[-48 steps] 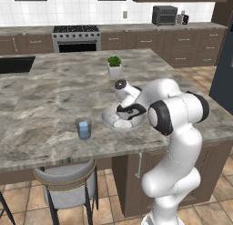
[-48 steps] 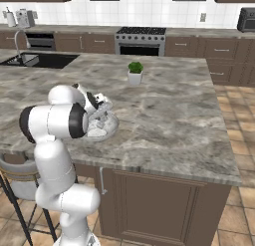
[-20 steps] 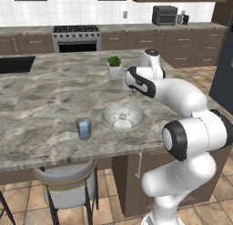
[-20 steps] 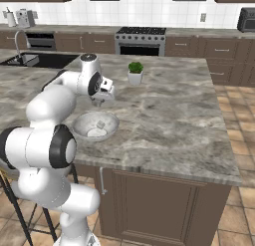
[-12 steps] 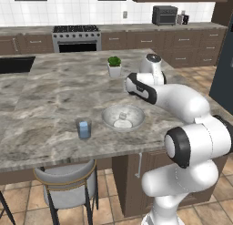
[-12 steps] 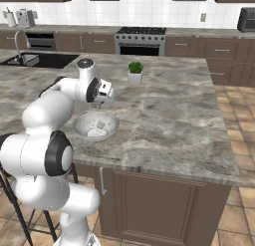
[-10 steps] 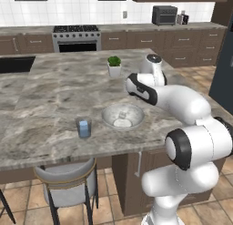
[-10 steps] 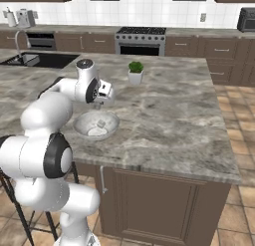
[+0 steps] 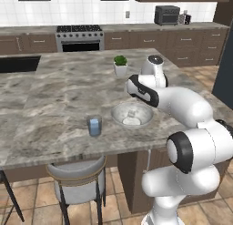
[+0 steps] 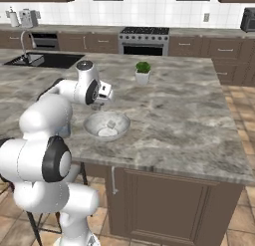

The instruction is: There are four ice cubes in the ice bowl. Place two ice cubes in each glass of water.

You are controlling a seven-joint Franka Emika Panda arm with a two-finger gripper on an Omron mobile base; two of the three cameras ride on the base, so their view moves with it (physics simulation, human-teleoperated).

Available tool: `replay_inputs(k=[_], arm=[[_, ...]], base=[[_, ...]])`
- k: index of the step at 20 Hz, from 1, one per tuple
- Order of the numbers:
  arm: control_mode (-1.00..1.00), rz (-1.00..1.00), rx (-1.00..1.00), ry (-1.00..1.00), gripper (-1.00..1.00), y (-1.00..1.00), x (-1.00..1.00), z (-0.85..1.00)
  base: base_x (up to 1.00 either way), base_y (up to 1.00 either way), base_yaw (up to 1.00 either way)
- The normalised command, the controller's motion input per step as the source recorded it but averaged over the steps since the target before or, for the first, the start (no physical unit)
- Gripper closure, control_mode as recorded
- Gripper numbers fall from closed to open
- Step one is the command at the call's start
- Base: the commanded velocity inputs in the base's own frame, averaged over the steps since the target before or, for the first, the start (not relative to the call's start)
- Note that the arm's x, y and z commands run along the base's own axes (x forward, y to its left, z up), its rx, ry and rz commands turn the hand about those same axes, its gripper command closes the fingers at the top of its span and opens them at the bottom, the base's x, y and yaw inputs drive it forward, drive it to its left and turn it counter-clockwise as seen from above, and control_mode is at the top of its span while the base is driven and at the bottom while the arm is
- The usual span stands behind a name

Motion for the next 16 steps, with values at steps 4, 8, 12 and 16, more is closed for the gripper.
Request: replay_inputs(k=[4, 8, 12, 16], arm=[[1.00, 0.00, 0.00, 0.00, 1.00, 0.00, 0.00, 0.00], [1.00, 0.00, 0.00, 0.00, 1.00, 0.00, 0.00, 0.00], [1.00, 0.00, 0.00, 0.00, 1.00, 0.00, 0.00, 0.00], [1.00, 0.00, 0.00, 0.00, 1.00, 0.00, 0.00, 0.00]], base=[[-0.15, 0.76, 0.00], [-0.91, 0.23, -0.02], [-0.62, 0.23, 0.00], [-0.21, 0.58, 0.00]])
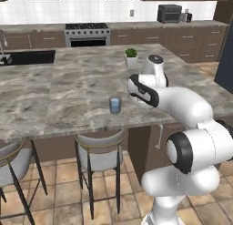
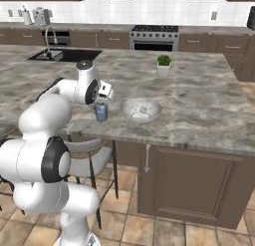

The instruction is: There are four ice cubes in the ice bowl. Place two ice cubes in each glass of water.

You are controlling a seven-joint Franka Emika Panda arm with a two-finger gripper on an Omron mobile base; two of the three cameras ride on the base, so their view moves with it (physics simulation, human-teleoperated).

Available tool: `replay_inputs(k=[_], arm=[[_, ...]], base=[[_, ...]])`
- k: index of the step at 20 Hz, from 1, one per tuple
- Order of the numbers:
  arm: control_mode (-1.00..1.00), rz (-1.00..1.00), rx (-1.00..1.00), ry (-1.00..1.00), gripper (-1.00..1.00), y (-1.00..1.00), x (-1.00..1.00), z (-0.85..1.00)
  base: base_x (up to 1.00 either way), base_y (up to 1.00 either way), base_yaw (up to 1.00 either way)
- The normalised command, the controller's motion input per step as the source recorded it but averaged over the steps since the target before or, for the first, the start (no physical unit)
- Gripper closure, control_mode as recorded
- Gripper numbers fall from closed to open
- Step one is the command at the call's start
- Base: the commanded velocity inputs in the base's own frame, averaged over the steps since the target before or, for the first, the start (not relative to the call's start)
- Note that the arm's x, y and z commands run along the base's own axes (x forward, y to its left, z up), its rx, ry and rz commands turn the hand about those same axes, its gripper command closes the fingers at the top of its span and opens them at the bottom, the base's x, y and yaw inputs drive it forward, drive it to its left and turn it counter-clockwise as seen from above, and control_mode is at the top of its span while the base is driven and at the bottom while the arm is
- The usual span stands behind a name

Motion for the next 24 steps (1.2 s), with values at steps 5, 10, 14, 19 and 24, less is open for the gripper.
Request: replay_inputs(k=[5, 10, 14, 19, 24], arm=[[1.00, 0.00, 0.00, 0.00, 1.00, 0.00, 0.00, 0.00], [1.00, 0.00, 0.00, 0.00, 1.00, 0.00, 0.00, 0.00], [1.00, 0.00, 0.00, 0.00, 1.00, 0.00, 0.00, 0.00], [1.00, 0.00, 0.00, 0.00, 1.00, 0.00, 0.00, 0.00], [1.00, 0.00, 0.00, 0.00, 1.00, 0.00, 0.00, 0.00]], base=[[0.03, 0.98, -0.01], [0.07, 1.00, -0.01], [0.00, 1.00, 0.00], [0.01, 1.00, 0.00], [0.00, 0.98, 0.00]])
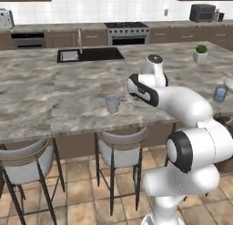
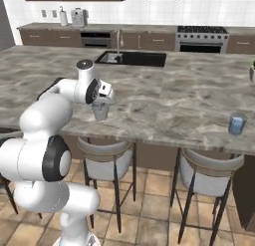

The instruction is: There are four ice cubes in the ice bowl. Place two ice cubes in each glass of water.

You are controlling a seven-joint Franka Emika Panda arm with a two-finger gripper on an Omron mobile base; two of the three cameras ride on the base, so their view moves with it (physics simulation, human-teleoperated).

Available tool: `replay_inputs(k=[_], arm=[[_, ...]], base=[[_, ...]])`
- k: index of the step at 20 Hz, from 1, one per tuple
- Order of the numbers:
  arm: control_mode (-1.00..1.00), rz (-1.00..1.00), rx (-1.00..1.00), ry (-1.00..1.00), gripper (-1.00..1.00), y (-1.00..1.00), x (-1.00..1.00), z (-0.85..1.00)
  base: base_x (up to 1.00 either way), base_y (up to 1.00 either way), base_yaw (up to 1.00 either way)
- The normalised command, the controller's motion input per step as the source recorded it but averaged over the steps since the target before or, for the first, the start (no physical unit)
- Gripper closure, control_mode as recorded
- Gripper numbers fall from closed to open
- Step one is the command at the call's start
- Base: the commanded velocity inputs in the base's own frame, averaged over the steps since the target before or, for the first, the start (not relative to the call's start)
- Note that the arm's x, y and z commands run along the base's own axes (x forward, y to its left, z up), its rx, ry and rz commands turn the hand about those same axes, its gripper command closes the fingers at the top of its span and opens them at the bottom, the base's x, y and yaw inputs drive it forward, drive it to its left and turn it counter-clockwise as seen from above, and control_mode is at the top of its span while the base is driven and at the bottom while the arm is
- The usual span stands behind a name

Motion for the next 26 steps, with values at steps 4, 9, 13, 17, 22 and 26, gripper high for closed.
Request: replay_inputs(k=[4, 9, 13, 17, 22, 26], arm=[[1.00, 0.00, 0.00, 0.00, 1.00, 0.00, 0.00, 0.00], [1.00, 0.00, 0.00, 0.00, 1.00, 0.00, 0.00, 0.00], [1.00, 0.00, 0.00, 0.00, 1.00, 0.00, 0.00, 0.00], [1.00, 0.00, 0.00, 0.00, 1.00, 0.00, 0.00, 0.00], [1.00, 0.00, 0.00, 0.00, 1.00, 0.00, 0.00, 0.00], [1.00, 0.00, 0.00, 0.00, 1.00, 0.00, 0.00, 0.00]], base=[[0.00, 0.96, 0.00], [0.16, 0.85, 0.00], [0.42, 0.39, -0.02], [0.49, 0.00, 0.00], [0.52, 0.00, 0.00], [0.61, 0.00, 0.00]])
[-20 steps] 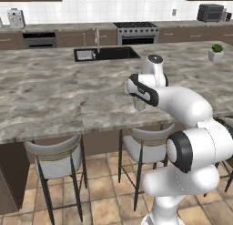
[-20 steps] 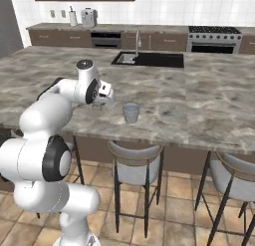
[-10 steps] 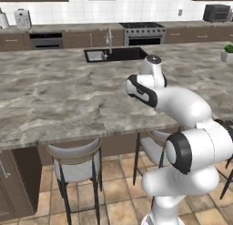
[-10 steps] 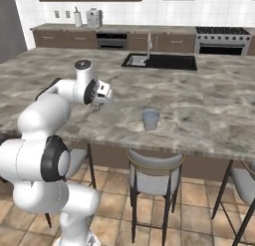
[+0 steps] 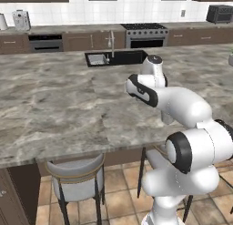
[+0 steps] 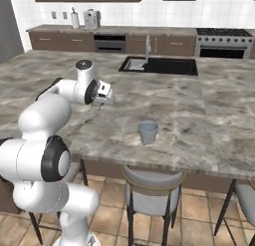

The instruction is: There are four ice cubes in the ice bowl. Place two ice cubes in each glass of water.

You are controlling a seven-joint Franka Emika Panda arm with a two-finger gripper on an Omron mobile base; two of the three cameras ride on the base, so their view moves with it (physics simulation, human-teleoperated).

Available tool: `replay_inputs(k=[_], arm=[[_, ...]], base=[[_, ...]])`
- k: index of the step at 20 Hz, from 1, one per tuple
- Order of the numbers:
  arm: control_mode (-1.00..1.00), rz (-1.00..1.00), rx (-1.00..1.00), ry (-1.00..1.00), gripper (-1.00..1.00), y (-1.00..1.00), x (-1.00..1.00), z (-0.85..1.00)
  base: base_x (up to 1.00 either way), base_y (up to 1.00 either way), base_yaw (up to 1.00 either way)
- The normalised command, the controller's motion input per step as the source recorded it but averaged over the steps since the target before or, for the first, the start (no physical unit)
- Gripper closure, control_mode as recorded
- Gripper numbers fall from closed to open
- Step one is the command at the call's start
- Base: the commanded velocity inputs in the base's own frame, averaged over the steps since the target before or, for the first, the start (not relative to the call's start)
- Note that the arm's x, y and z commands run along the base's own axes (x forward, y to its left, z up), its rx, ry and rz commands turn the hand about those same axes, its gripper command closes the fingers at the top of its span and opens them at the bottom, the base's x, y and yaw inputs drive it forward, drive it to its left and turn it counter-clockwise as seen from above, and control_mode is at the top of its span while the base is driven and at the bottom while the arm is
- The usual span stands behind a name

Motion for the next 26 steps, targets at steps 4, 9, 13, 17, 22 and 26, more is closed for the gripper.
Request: replay_inputs(k=[4, 9, 13, 17, 22, 26], arm=[[1.00, 0.00, 0.00, 0.00, 1.00, 0.00, 0.00, 0.00], [1.00, 0.00, 0.00, 0.00, 1.00, 0.00, 0.00, 0.00], [1.00, 0.00, 0.00, 0.00, 1.00, 0.00, 0.00, 0.00], [-1.00, -0.04, 0.00, 0.00, 1.00, -0.25, -0.09, 0.00], [-1.00, -0.04, 0.00, 0.01, 1.00, -0.87, -0.43, -0.02], [-1.00, -0.05, 0.02, 0.00, 1.00, -1.00, -0.51, 0.00]], base=[[0.64, 0.00, 0.00], [0.65, 0.00, -0.02], [0.26, 0.00, 0.00], [0.00, 0.00, 0.00], [0.00, 0.00, 0.00], [0.00, 0.00, 0.00]])
